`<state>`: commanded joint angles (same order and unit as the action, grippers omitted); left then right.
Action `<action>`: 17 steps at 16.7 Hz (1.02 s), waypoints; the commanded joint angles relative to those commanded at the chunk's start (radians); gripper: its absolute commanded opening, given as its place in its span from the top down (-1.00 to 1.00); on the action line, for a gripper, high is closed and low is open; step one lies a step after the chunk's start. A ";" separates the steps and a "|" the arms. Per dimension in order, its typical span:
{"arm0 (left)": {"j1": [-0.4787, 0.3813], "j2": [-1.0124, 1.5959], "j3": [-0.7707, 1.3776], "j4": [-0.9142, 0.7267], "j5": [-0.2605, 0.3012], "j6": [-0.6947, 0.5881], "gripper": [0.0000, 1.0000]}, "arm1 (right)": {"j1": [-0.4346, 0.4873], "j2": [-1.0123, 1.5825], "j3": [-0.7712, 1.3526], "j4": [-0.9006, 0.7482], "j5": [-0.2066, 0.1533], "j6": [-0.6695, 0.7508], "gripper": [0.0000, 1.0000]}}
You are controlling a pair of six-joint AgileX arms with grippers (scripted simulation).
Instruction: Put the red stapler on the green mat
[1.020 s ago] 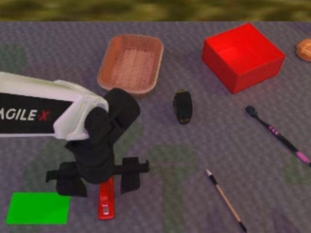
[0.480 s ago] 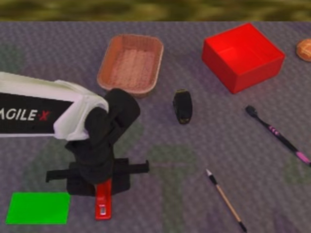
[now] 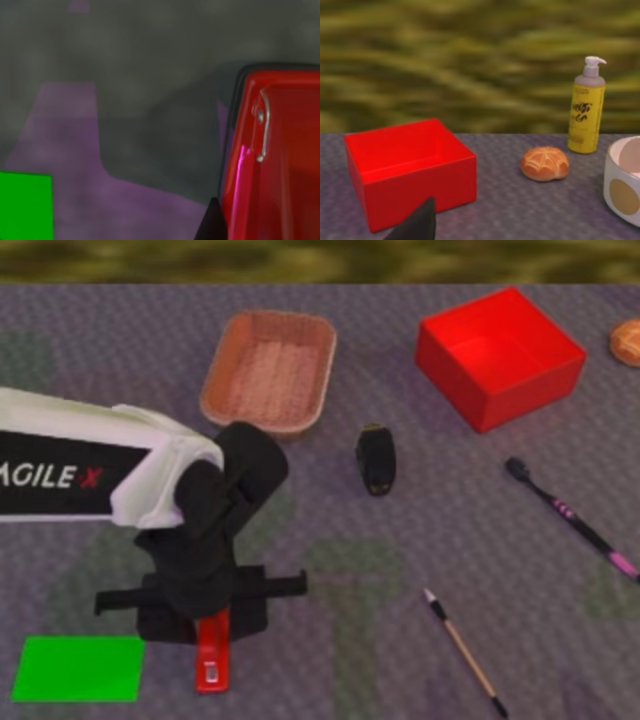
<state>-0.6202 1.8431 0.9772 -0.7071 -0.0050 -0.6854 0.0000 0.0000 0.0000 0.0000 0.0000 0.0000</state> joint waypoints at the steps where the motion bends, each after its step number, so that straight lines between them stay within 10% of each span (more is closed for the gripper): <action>1: 0.000 -0.004 0.010 -0.013 -0.001 -0.001 1.00 | 0.000 0.000 0.000 0.000 0.000 0.000 -1.00; 17: 0.016 -0.159 0.234 -0.398 -0.001 -0.019 1.00 | 0.000 0.000 0.000 0.000 0.000 0.000 -1.00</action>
<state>-0.6046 1.6839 1.2107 -1.1053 -0.0057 -0.7044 0.0000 0.0000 0.0000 0.0000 0.0000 0.0000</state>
